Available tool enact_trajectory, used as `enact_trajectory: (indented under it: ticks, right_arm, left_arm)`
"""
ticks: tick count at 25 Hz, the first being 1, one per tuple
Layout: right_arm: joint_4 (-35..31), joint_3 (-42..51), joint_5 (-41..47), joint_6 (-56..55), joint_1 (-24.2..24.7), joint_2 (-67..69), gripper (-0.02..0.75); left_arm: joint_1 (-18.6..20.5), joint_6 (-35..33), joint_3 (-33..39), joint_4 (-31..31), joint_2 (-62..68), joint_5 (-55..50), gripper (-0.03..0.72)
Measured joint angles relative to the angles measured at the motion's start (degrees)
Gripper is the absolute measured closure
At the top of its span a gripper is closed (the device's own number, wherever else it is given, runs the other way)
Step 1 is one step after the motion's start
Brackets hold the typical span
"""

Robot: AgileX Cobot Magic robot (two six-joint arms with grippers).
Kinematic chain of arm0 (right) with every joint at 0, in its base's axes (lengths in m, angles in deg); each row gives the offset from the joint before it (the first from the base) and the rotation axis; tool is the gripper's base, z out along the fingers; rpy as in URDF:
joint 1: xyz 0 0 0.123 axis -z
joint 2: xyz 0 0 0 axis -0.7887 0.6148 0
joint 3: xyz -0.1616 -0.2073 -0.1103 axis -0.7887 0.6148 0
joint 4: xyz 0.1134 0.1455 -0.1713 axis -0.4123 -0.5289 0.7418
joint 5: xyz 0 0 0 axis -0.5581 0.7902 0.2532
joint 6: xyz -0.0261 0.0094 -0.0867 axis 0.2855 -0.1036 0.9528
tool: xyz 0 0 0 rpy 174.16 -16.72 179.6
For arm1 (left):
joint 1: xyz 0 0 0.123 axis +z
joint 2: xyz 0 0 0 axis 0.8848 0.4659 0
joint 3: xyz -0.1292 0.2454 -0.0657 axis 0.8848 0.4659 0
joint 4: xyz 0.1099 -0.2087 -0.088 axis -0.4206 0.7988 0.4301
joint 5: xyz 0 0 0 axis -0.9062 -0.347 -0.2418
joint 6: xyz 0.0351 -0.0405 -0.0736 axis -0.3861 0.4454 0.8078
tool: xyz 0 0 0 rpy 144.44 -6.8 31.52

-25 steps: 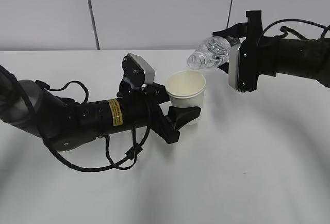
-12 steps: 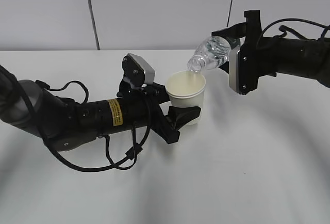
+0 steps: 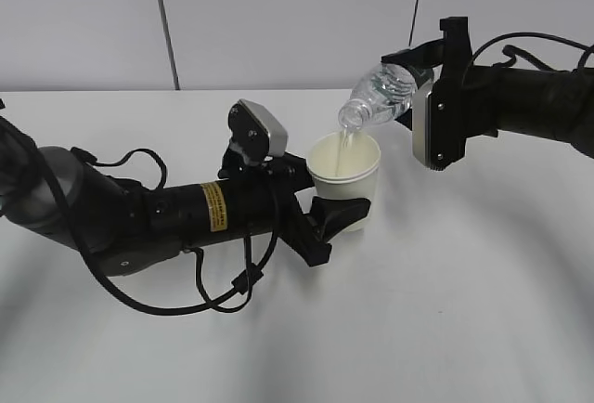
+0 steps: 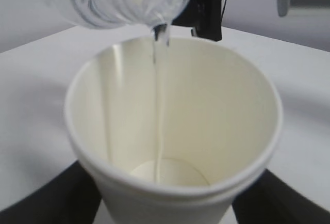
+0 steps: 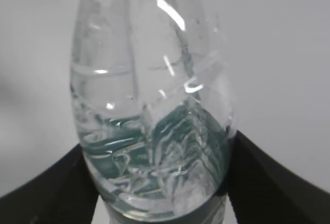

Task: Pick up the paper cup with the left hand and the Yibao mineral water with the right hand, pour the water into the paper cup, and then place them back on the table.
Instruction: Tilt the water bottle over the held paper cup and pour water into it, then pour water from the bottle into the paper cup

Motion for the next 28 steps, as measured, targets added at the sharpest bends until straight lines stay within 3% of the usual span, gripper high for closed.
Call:
enact_trajectory:
  ticks: [28]
  right_arm:
    - [-0.92,0.0,-0.05,3.97,0.0,0.0,0.23]
  left_arm:
    - [-0.06,0.05,0.0,-0.06,0.0,-0.4,0.235]
